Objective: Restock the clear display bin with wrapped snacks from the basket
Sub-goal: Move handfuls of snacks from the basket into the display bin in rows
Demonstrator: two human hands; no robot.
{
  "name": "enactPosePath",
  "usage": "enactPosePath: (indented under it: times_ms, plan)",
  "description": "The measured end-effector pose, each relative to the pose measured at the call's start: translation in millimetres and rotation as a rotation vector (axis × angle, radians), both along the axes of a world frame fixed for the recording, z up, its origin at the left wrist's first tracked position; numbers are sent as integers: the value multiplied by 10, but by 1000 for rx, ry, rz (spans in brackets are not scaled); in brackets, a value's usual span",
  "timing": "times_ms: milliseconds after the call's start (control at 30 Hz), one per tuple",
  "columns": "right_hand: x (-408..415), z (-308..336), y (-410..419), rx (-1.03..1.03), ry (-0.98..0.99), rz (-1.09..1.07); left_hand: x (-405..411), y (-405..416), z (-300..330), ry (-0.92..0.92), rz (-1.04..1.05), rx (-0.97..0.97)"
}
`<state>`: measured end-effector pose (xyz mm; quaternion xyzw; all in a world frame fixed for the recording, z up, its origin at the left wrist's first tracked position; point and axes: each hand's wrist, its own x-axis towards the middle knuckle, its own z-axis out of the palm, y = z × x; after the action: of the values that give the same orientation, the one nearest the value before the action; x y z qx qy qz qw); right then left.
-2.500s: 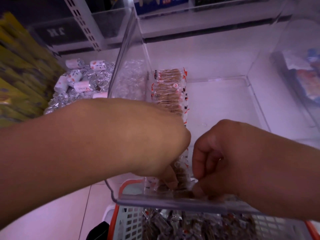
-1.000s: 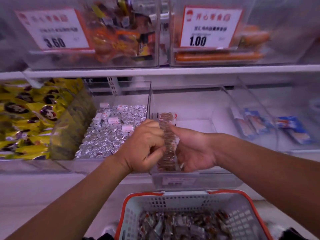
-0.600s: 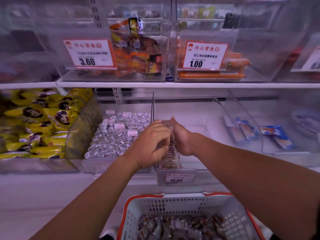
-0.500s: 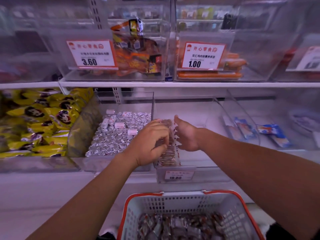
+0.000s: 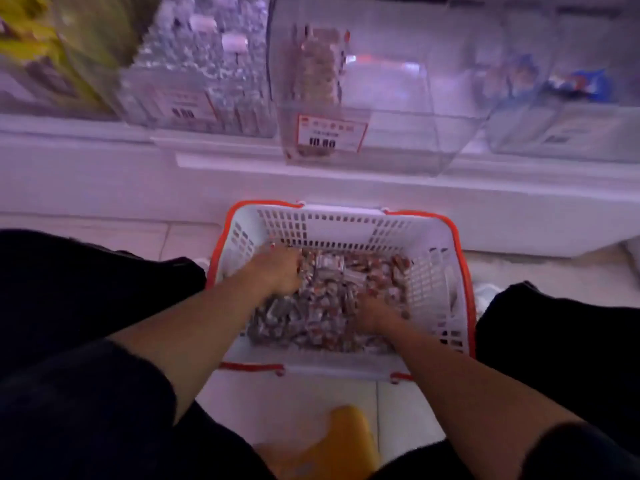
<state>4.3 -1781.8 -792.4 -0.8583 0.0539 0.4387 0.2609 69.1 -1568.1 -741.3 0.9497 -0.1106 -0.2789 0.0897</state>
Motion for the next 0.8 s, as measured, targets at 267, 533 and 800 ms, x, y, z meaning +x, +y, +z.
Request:
enactPosePath:
  times_ms: [267, 533, 800]
  plan:
    - [8, -877, -41, 24, -31, -357, -774, -194, -1501, 465, 872, -347]
    - [30, -1299, 379, -15, -358, -475, -540, -321, -1742, 96, 1093, -182]
    - [206, -1276, 240, 150, -267, -587, -482, -418, -1695, 120, 997, -78]
